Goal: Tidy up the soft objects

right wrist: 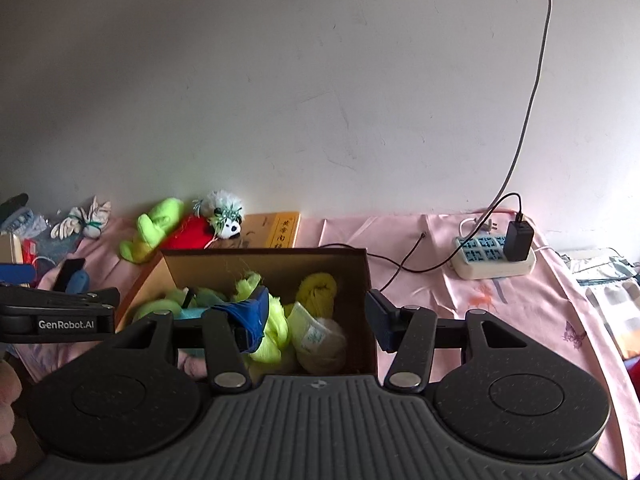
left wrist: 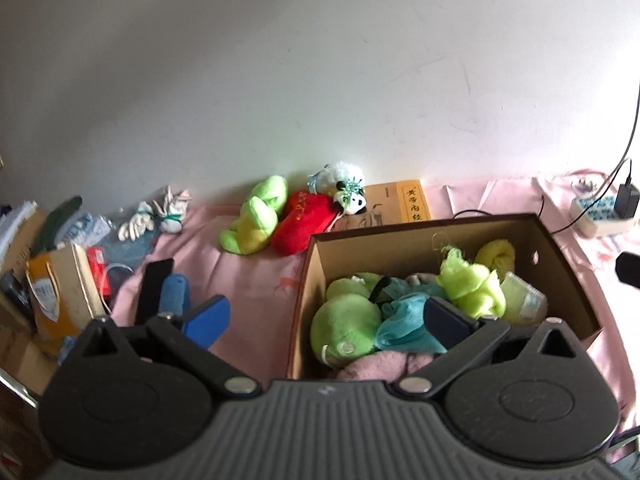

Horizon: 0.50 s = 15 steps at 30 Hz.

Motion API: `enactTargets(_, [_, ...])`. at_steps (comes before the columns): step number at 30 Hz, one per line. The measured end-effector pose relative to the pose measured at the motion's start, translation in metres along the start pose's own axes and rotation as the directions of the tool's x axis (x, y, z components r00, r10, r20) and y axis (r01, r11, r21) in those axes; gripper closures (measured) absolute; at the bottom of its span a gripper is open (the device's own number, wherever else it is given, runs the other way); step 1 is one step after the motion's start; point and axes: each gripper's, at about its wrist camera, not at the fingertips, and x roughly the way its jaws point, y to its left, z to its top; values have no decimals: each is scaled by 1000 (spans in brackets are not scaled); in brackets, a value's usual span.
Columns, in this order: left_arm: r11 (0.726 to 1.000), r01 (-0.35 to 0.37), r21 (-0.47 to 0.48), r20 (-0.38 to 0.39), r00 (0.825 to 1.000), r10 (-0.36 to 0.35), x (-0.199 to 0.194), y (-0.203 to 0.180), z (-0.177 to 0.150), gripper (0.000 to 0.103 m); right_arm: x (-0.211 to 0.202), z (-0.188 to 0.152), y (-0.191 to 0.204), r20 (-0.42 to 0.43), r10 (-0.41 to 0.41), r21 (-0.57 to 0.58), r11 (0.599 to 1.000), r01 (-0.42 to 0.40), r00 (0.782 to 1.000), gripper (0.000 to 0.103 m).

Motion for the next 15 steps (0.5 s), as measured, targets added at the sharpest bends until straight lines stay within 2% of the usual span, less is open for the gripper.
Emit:
enactTargets(8, [997,59,-53,-50,997,-62,6,-11,-1,0,13,-6,-7,-45,-7,51,999,9,999,65])
enactTargets(15, [999,38,-37,-64,997,-40,16,-21,-4,0,23,-10,-10,-63,-3,74,997,8,998,65])
